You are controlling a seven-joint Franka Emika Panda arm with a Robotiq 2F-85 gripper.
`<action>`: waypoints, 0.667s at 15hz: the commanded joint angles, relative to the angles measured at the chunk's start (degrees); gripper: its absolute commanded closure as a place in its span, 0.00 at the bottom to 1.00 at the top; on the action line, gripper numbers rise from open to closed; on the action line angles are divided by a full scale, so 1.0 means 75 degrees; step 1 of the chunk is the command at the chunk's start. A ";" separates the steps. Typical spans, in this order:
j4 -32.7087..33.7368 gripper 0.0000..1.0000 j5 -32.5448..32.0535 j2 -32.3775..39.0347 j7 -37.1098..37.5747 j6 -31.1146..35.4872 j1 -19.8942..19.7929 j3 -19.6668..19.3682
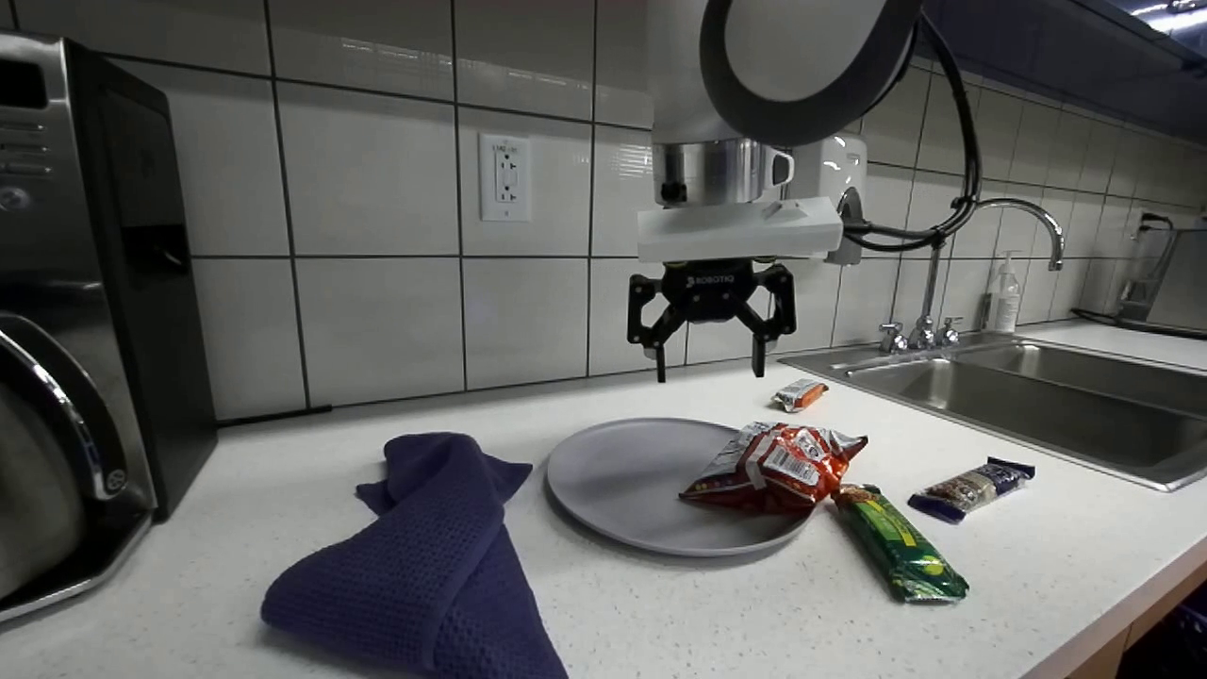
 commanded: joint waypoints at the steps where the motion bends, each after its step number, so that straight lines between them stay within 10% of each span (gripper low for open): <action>1: -0.0559 0.00 -0.0133 -0.0572 0.0507 -0.0377 -0.0318 0.0225; 10: -0.1297 0.00 0.0070 -0.1013 0.1372 -0.0290 -0.0832 0.0332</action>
